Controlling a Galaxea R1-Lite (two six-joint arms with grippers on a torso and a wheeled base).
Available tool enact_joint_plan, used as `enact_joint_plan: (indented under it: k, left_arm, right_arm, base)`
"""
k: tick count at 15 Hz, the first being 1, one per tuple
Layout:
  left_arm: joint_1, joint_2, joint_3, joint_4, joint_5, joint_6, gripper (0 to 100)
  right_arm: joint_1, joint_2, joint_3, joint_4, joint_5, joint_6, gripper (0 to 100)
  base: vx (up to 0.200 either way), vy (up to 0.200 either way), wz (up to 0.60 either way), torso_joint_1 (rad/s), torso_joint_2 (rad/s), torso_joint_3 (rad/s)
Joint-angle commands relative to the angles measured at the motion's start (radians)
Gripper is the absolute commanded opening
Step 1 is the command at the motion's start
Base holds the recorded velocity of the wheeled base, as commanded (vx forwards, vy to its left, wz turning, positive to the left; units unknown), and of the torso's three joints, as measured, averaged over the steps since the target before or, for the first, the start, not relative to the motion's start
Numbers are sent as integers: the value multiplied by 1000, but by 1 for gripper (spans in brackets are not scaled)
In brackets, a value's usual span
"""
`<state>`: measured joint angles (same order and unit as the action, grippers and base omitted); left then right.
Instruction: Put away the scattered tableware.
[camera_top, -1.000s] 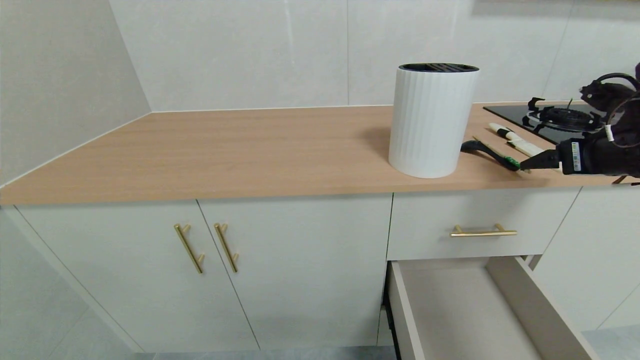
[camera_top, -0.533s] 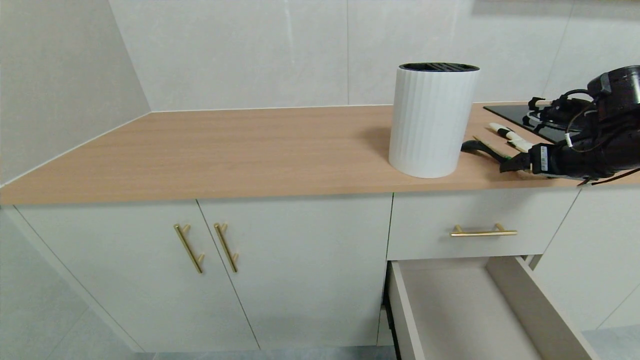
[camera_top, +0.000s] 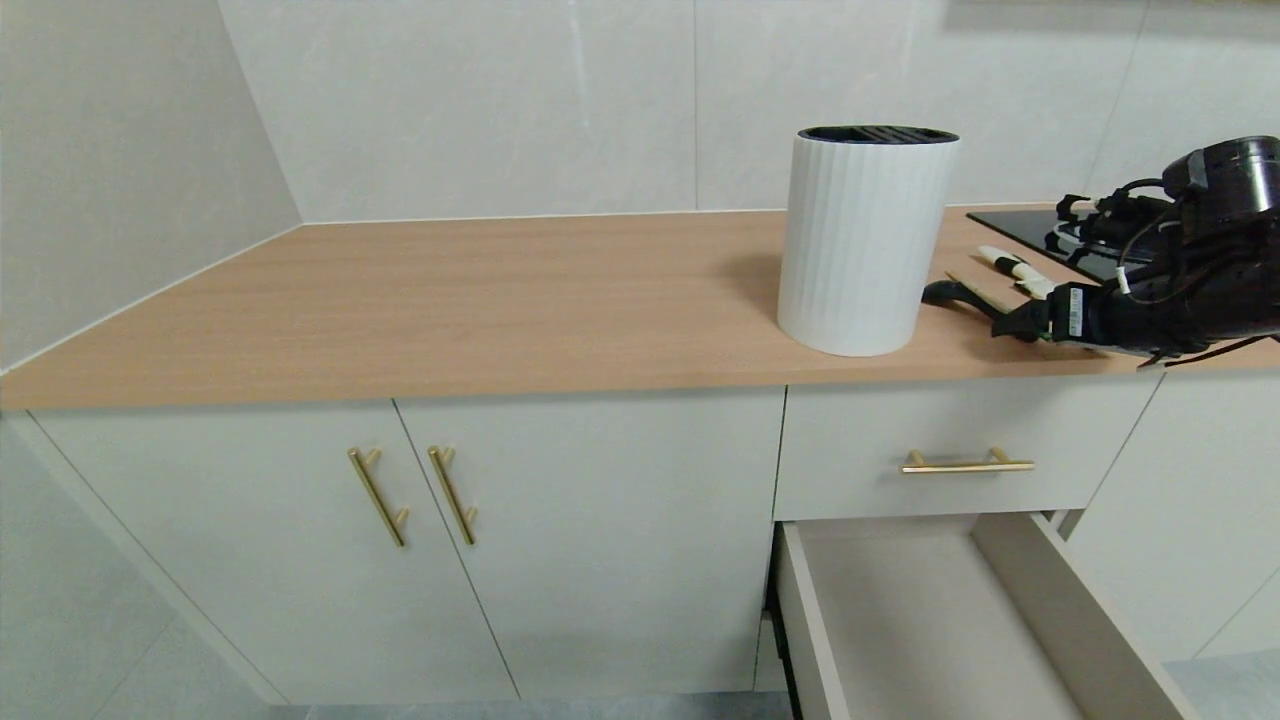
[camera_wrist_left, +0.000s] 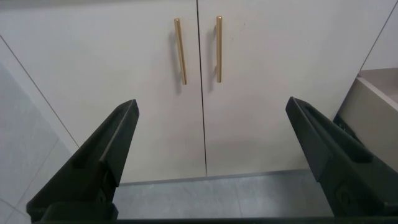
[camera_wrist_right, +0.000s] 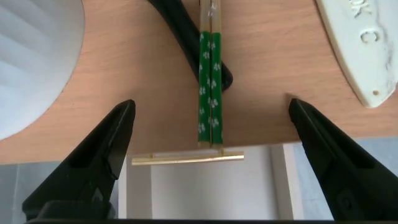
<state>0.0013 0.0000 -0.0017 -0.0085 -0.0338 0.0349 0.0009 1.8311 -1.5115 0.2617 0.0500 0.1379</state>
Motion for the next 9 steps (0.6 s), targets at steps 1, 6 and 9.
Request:
enact_joint_plan:
  k: [1,6,9]
  left_arm:
    - [0,0,0,-1,0,-1,100]
    - [0,0,0,-1,0,-1,100]
    - [0,0,0,-1,0,0,100]
  right_arm:
    - [-1,5,1,2,1,0,100]
    - [1,8,2,2,1,-1,0]
    - [1,7,2,2,1,-1,0]
  base:
    - [0,0,0,0,0,0]
    - [0,0,0,0,0,0]
    - [0,0,0,0,0,0]
